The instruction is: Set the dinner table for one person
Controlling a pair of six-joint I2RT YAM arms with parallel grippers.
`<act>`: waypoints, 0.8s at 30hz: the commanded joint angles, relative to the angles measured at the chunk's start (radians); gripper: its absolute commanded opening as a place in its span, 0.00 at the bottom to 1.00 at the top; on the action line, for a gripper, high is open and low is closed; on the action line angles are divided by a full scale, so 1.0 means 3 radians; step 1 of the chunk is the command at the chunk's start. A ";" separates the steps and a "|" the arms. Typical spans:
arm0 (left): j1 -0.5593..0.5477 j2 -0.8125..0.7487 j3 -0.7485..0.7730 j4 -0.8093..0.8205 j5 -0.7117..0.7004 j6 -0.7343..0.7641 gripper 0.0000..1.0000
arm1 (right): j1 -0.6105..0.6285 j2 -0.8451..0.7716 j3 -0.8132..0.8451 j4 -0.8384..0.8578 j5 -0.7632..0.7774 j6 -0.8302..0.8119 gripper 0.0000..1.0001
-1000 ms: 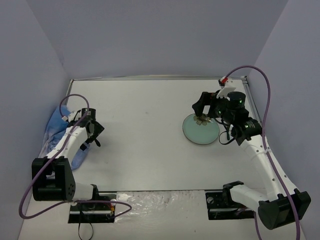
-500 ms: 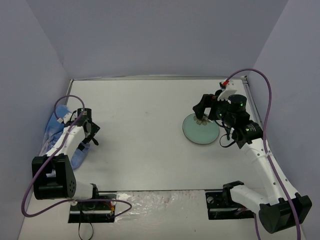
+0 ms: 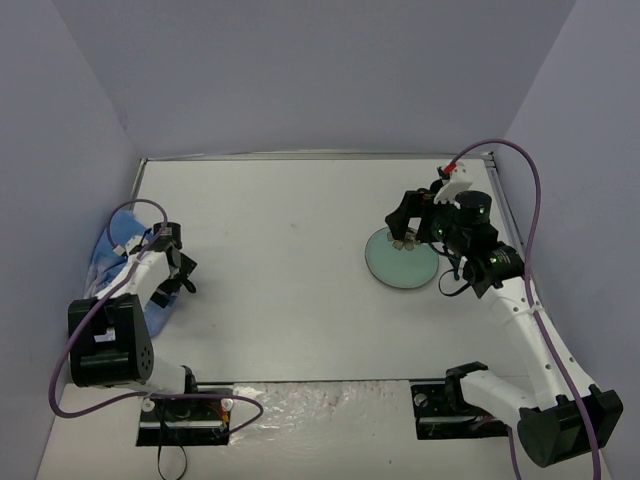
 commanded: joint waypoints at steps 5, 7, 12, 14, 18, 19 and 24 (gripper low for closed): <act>0.0106 0.0010 0.0003 0.0106 -0.0118 -0.0028 0.66 | 0.0026 -0.0086 -0.0002 0.0232 -0.0027 -0.0051 1.00; 0.0128 0.0021 -0.0014 0.0119 -0.0127 -0.0025 0.60 | 0.0026 -0.0094 -0.0010 0.0235 -0.0027 -0.0051 1.00; 0.0169 0.0038 -0.0020 0.0129 -0.0172 0.0017 0.41 | 0.0026 -0.0099 -0.0020 0.0237 -0.0046 -0.0055 1.00; 0.0196 0.0032 -0.0006 0.0121 -0.0159 0.0042 0.26 | 0.0026 -0.0106 -0.0020 0.0237 -0.0052 -0.0054 1.00; 0.0226 -0.0068 0.0143 -0.0029 -0.0072 0.0134 0.00 | 0.0028 -0.0109 -0.0009 0.0234 -0.0068 -0.0053 1.00; 0.0231 -0.0131 0.0211 -0.0095 -0.0033 0.0168 0.00 | 0.0030 -0.0108 0.0001 0.0232 -0.0074 -0.0049 1.00; 0.0233 -0.0513 0.0904 -0.0446 0.0365 0.0342 0.00 | 0.0026 -0.0089 0.0073 0.0232 -0.0106 -0.0020 1.00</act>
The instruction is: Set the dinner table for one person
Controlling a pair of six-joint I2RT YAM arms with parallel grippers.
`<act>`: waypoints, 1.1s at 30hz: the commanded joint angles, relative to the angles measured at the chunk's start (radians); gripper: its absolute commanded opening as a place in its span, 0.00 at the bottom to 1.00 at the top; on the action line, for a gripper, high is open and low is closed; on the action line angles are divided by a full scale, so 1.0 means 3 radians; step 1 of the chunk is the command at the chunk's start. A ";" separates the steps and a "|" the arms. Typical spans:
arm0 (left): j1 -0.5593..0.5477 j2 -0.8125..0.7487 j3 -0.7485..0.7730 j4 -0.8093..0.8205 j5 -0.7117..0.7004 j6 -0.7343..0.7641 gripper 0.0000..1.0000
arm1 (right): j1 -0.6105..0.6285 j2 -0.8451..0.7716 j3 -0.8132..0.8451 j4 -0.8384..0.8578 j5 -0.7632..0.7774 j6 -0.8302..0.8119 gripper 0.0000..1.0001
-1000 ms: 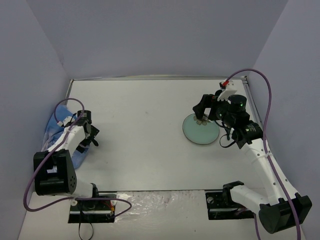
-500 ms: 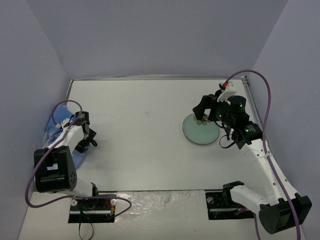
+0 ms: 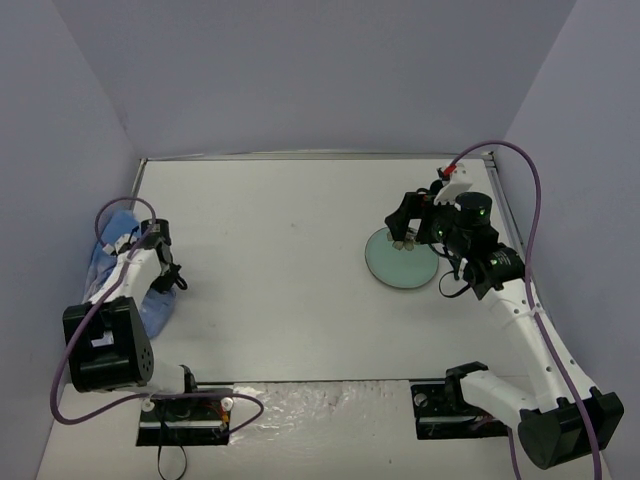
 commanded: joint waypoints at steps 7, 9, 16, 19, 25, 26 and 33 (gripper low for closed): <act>-0.0011 -0.0177 0.2508 -0.0391 0.1609 0.0299 0.00 | 0.0013 0.0032 0.0222 0.0248 -0.0169 0.0074 1.00; -0.0061 -0.0079 0.3077 -0.0349 0.1965 0.0282 0.00 | 0.0015 0.0056 0.0257 0.0257 -0.0199 0.0095 1.00; -0.0097 -0.0192 0.4030 0.0078 0.2926 0.0154 0.00 | 0.0026 0.0127 0.0369 0.0308 -0.0270 0.0131 1.00; -0.0229 -0.0517 0.3606 0.0346 0.3084 0.0067 0.00 | 0.0021 0.0170 0.0395 0.0308 -0.0281 0.0196 1.00; -0.0642 -0.0985 0.2544 0.0468 0.3151 0.0105 0.00 | 0.0048 0.0313 0.0396 0.0313 -0.0299 0.0404 1.00; -0.0657 -0.1076 0.2379 0.0431 0.3151 0.0129 0.00 | 0.0072 0.0360 0.0390 0.0322 -0.0326 0.0460 1.00; -0.0700 -0.1342 0.1895 0.0249 0.2897 0.0356 0.00 | 0.0698 0.0782 0.0265 0.0660 -0.0209 0.0432 0.97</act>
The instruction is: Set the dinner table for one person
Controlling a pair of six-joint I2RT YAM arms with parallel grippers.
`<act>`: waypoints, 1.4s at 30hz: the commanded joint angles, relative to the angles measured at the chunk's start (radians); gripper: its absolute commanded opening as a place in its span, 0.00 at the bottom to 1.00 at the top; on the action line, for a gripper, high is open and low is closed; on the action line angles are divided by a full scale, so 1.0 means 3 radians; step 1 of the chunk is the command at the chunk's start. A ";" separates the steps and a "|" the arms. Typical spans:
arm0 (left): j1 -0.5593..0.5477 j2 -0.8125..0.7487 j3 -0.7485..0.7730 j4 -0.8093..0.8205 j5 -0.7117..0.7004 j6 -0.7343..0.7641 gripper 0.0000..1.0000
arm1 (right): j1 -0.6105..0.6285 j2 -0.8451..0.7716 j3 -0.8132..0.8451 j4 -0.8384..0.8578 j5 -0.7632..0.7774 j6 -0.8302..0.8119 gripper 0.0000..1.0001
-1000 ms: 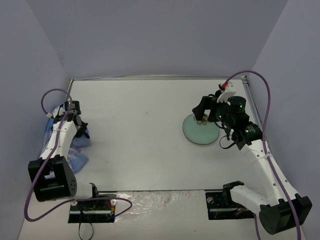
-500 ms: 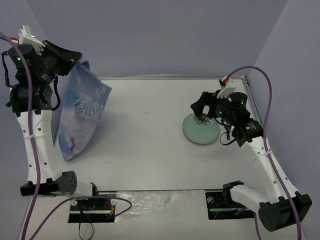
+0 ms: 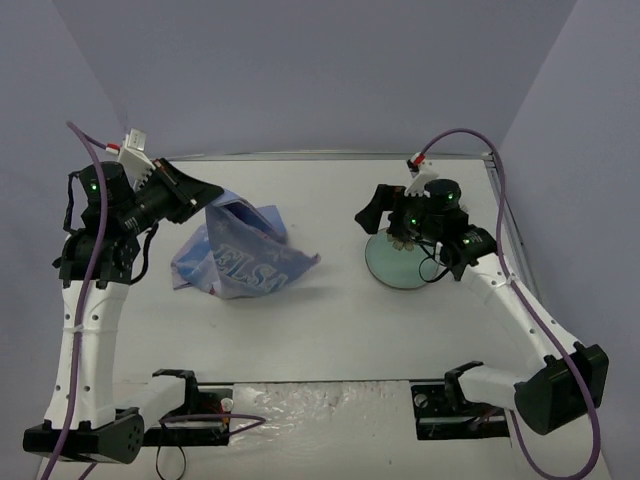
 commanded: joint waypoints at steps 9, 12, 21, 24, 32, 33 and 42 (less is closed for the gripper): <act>-0.0083 -0.0296 -0.0551 -0.0186 -0.0103 0.0527 0.00 | 0.1050 0.0997 0.0116 0.0523 0.0182 -0.0247 0.93; -0.0083 -0.0342 -0.0518 -0.0466 -0.0160 0.0768 0.00 | 0.1220 0.1252 0.0176 0.0565 0.0204 -0.0361 0.89; -0.0119 -0.0755 -0.0844 -0.1026 -0.0597 0.0889 0.00 | 0.1330 0.1889 0.0576 0.0672 0.0693 -0.0359 0.79; -0.0119 -0.1047 -0.1221 -0.1015 -0.0650 0.0706 0.00 | 0.1330 0.2155 0.0809 0.0696 0.0864 -0.0496 0.78; -0.0136 -0.1311 -0.1693 -0.1175 -0.0743 0.0490 0.00 | 0.1325 0.2949 0.1576 0.0876 0.1057 -0.0977 0.80; -0.0139 -0.1317 -0.1696 -0.1204 -0.0769 0.0496 0.00 | 0.1325 0.3039 0.1669 0.0885 0.1054 -0.1033 0.81; -0.0139 -0.1321 -0.1763 -0.1351 -0.0854 0.0494 0.00 | 0.1311 0.3779 0.2282 0.1096 0.0919 -0.1442 0.99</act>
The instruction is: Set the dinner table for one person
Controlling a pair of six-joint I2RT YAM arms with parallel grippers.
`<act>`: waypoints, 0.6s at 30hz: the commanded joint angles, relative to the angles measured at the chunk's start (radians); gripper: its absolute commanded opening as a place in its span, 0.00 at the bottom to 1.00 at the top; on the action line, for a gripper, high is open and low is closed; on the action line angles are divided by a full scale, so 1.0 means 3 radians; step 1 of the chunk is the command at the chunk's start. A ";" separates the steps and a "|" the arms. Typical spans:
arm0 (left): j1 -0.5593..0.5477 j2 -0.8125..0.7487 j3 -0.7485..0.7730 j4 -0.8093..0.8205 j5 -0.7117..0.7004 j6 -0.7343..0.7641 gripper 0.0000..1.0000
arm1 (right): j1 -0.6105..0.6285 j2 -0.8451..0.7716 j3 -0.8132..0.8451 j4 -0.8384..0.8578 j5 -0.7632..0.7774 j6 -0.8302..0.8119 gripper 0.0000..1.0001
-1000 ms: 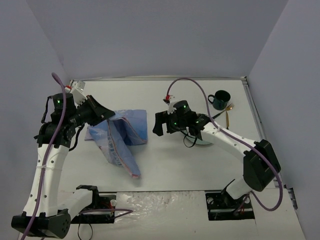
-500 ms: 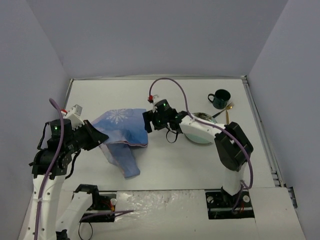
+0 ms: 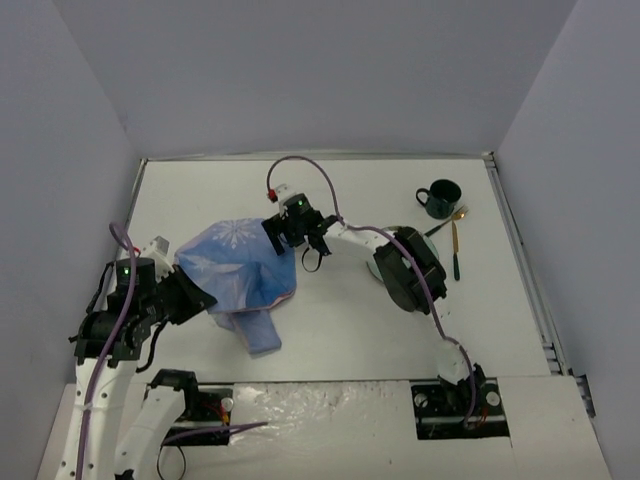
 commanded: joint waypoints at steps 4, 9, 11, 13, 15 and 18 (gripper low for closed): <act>-0.0016 0.0007 -0.0019 -0.0046 -0.0058 -0.0069 0.00 | -0.0041 0.0332 0.0468 0.0301 -0.0132 -0.0310 1.00; -0.0016 0.0003 0.0006 -0.0071 -0.0077 -0.0069 0.00 | -0.0041 0.0451 0.0503 0.0280 -0.0180 -0.0305 1.00; -0.0016 0.0007 0.0012 -0.0085 -0.0087 -0.0065 0.00 | -0.0045 0.0484 0.0509 0.0281 -0.0279 -0.0305 0.99; -0.0019 0.0015 0.0012 -0.0100 -0.0110 -0.0064 0.00 | -0.0051 0.0503 0.0542 0.0223 -0.0260 -0.0311 0.85; -0.0016 0.0020 0.0018 -0.0119 -0.0138 -0.0066 0.00 | -0.0058 0.0467 0.0485 0.0154 -0.0137 -0.0262 0.57; -0.0016 0.0038 0.0037 -0.0128 -0.0190 -0.0069 0.00 | -0.0084 0.0259 0.0161 0.0138 0.0081 -0.0137 0.20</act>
